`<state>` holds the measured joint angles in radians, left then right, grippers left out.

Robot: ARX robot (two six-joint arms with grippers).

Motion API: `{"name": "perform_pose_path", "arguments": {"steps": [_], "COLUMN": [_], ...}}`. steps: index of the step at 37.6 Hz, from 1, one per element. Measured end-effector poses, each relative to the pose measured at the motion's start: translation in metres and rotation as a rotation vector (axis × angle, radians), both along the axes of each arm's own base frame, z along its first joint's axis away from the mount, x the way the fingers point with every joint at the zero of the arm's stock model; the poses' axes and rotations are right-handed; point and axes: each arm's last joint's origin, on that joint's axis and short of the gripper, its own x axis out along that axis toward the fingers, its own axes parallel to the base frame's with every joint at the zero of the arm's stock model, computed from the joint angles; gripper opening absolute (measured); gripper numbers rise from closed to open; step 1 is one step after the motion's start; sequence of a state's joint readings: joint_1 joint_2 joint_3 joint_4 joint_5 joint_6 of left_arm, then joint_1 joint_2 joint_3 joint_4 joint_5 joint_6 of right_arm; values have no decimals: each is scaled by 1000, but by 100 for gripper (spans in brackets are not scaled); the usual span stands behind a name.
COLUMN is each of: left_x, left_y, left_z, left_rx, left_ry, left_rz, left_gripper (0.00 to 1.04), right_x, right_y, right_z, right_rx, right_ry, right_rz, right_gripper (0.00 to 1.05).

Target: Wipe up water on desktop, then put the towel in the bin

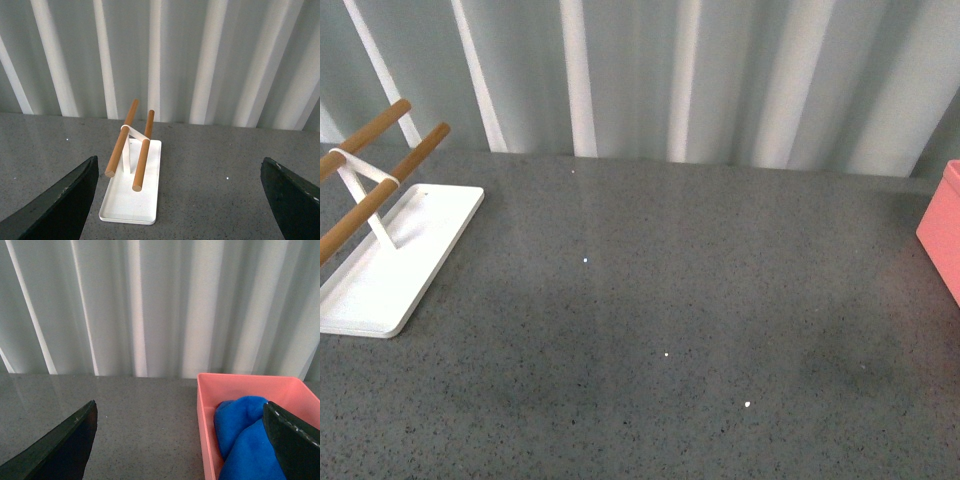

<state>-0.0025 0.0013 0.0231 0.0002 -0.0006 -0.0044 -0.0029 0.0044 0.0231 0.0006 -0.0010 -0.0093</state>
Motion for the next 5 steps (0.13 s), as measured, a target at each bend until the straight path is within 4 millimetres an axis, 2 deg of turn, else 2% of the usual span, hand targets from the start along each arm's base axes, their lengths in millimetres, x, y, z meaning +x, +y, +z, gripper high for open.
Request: {"name": "perform_pose_path", "arguments": {"steps": [5], "left_x": [0], "left_y": [0], "left_z": [0], "left_rx": [0], "left_ry": [0], "left_rz": [0], "left_gripper": [98], "right_x": [0], "right_y": [0], "right_z": [0], "right_rx": [0], "right_ry": [0], "right_rz": [0], "right_gripper": [98]}}
